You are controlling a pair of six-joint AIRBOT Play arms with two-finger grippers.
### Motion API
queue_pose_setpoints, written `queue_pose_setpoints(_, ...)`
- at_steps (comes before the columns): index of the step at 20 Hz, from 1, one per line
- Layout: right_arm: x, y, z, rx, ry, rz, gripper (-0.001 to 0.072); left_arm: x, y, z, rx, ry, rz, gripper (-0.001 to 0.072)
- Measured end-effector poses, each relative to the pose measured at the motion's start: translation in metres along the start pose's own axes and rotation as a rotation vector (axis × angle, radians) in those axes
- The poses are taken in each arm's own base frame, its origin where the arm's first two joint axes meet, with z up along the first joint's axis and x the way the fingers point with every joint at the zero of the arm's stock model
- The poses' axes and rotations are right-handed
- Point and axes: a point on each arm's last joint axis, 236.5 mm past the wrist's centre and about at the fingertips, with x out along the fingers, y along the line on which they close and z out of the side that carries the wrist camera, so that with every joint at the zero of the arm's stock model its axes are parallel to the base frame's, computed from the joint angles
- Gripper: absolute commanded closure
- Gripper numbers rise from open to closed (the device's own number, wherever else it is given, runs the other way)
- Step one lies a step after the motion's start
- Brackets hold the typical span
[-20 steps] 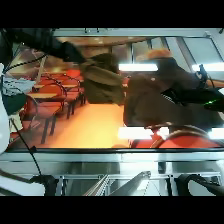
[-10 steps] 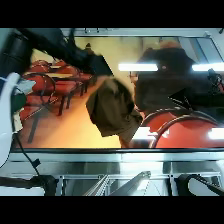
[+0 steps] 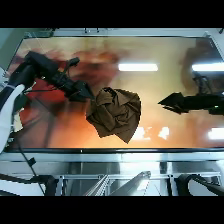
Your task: Fold the shirts.
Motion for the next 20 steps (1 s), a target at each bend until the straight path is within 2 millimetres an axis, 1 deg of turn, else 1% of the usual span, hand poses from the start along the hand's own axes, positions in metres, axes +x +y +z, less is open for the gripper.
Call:
queue_pose_setpoints(1,0.012,-0.002,0.000,0.001,0.009,-0.011,0.0089,-0.005,0.020,-0.011,-0.062,-0.009,0.012,-0.0006)
queue_pose_setpoints(2,0.024,-0.006,0.001,0.014,0.013,-0.023,0.0090,-0.009,0.035,-0.021,-0.114,-0.022,0.016,-0.0006)
queue_pose_setpoints(4,0.048,-0.018,0.003,0.057,0.034,-0.037,0.0091,-0.015,0.062,-0.043,-0.210,-0.045,0.017,-0.0006)
queue_pose_setpoints(5,0.059,-0.023,0.003,0.078,0.046,-0.037,0.0116,-0.018,0.071,-0.052,-0.240,-0.059,0.014,-0.0005)
queue_pose_setpoints(6,0.070,-0.028,0.003,0.100,0.060,-0.032,0.0149,-0.019,0.079,-0.060,-0.269,-0.074,0.010,-0.0005)
queue_pose_setpoints(8,0.091,-0.031,0.004,0.125,0.081,-0.013,0.0149,-0.021,0.093,-0.070,-0.312,-0.112,0.012,-0.0005)
queue_pose_setpoints(11,0.118,-0.027,0.004,0.128,0.118,0.015,0.0150,-0.018,0.104,-0.079,-0.347,-0.136,0.012,-0.0005)
queue_pose_setpoints(12,0.126,-0.024,0.004,0.122,0.129,0.022,0.0189,-0.016,0.106,-0.081,-0.350,-0.140,0.014,-0.0004)
queue_pose_setpoints(13,0.134,-0.020,0.003,0.117,0.142,0.032,0.0292,-0.015,0.108,-0.081,-0.354,-0.146,0.017,-0.0005)
queue_pose_setpoints(14,0.141,-0.016,0.002,0.114,0.153,0.039,0.0348,-0.014,0.109,-0.082,-0.354,-0.148,0.020,-0.0004)
queue_pose_setpoints(15,0.147,-0.013,0.002,0.109,0.160,0.047,0.0434,-0.013,0.109,-0.082,-0.353,-0.149,0.025,-0.0004)
queue_pose_setpoints(16,0.150,-0.010,0.003,0.108,0.162,0.056,0.0615,-0.011,0.109,-0.081,-0.347,-0.149,0.030,-0.0004)
queue_pose_setpoints(18,0.154,-0.005,0.004,0.099,0.166,0.076,0.0691,-0.005,0.108,-0.078,-0.332,-0.148,0.043,-0.0004)
queue_pose_setpoints(20,0.155,0.000,0.003,0.089,0.174,0.095,0.0691,0.004,0.107,-0.073,-0.313,-0.148,0.063,-0.0004)
